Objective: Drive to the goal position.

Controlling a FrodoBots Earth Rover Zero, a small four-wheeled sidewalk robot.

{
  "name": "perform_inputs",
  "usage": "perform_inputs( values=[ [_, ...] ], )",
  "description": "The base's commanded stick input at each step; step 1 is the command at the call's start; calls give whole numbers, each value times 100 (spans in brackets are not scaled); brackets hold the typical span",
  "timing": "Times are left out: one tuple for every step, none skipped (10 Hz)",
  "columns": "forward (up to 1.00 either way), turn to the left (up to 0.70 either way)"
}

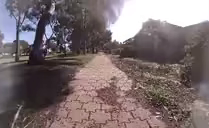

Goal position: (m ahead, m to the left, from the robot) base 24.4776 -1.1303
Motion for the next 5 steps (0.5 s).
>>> perform_inputs(
  values=[
    [70, 0],
    [70, 0],
    [70, 0],
    [70, 2],
    [70, 1]
  ],
)
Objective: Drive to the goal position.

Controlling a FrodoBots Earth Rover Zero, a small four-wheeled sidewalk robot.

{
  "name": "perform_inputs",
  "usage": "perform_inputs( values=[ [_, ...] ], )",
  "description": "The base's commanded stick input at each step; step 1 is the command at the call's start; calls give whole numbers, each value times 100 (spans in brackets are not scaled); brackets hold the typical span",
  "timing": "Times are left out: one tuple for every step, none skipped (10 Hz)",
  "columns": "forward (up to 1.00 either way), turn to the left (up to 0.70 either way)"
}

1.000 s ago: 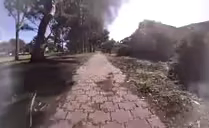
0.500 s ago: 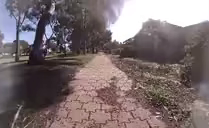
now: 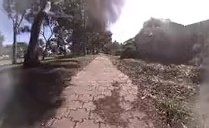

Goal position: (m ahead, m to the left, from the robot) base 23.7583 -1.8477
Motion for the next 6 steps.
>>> perform_inputs(
  values=[
    [70, 0],
    [70, 6],
    [70, 9],
    [70, 13],
    [70, 34],
    [70, 32]
  ],
)
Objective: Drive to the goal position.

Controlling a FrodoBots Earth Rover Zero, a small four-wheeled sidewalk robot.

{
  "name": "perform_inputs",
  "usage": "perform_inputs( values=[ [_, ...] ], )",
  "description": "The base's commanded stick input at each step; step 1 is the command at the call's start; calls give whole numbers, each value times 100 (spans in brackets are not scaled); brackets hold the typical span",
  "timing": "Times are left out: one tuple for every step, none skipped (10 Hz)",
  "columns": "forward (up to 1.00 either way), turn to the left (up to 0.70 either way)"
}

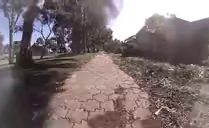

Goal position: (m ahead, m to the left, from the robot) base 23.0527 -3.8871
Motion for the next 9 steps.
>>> perform_inputs(
  values=[
    [70, 31],
    [70, 2],
    [70, 2],
    [70, 2],
    [70, 2],
    [70, 2],
    [70, 2],
    [70, 2],
    [70, 1]
  ],
)
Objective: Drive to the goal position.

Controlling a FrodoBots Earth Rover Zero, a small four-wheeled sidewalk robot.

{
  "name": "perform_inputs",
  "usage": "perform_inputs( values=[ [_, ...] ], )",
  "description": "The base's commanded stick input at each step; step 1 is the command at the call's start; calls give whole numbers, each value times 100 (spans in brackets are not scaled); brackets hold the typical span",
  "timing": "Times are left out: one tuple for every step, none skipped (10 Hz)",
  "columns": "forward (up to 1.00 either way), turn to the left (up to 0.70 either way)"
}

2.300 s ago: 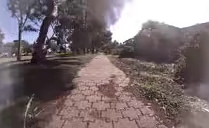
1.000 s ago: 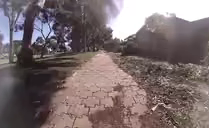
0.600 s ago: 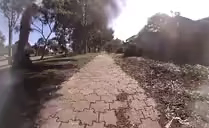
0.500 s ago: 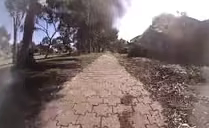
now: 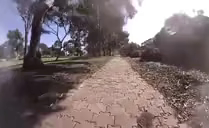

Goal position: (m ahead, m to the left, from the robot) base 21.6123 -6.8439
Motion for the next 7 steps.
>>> perform_inputs(
  values=[
    [70, 0],
    [70, 2],
    [70, 1],
    [70, 0],
    [70, -7],
    [70, -17],
    [70, -27]
  ],
)
